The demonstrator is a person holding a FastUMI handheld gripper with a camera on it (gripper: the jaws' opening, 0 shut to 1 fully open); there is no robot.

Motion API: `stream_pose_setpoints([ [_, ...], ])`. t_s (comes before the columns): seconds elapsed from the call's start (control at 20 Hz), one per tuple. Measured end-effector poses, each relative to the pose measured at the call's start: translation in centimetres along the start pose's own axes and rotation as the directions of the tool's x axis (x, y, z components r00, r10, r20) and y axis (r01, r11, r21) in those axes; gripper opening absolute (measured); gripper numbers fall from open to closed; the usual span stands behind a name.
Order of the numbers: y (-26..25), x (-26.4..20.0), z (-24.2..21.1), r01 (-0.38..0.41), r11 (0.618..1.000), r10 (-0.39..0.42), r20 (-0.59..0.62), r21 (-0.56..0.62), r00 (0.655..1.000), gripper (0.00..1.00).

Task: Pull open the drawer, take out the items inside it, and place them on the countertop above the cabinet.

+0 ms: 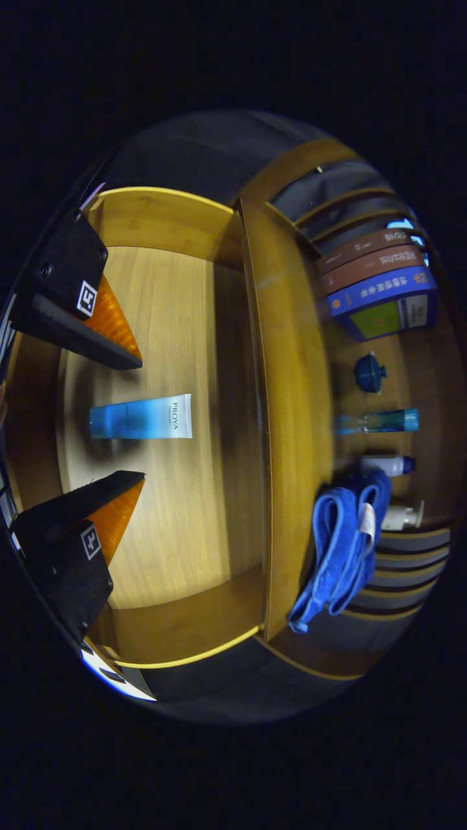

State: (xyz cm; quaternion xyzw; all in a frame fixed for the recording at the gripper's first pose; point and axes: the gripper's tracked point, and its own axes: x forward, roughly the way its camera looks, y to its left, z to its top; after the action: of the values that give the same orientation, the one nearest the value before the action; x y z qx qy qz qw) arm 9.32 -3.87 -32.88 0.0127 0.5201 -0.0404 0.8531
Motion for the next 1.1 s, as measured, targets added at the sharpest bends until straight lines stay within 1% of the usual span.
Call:
stream_pose_setpoints([
  [0.2,0.7,2.0,-0.8,0.0,0.999,-0.003,-0.09,-0.037,0.996,0.99],
  [0.25,0.5,2.5,-1.1,0.011,0.999,-0.016,-0.109,-0.043,0.994,0.99],
  [0.45,-0.4,3.8,-2.1,0.05,0.996,-0.063,-0.182,-0.077,0.981,0.92],
  [0.6,-0.7,4.8,-3.0,0.052,0.997,-0.063,-0.236,-0.05,0.97,0.69],
  [0.65,-0.6,5.2,-2.8,0.033,0.999,-0.043,-0.248,-0.041,0.968,0.62],
  [0.75,-0.6,4.9,-3.0,0.025,0.998,-0.037,-0.244,-0.053,0.969,0.5],
  [0.85,-0.5,4.5,-2.6,0.012,0.998,-0.025,-0.224,-0.06,0.974,0.49],
  [0.9,-0.4,4.7,-2.8,0.005,0.998,-0.019,-0.22,-0.065,0.975,0.41],
  [1.0,-0.5,4.7,-2.8,-0.006,0.998,-0.009,-0.206,-0.07,0.978,0.41],
  [1.1,-0.6,4.3,-3.1,-0.01,0.999,0.0,-0.198,-0.052,0.98,0.41],
])
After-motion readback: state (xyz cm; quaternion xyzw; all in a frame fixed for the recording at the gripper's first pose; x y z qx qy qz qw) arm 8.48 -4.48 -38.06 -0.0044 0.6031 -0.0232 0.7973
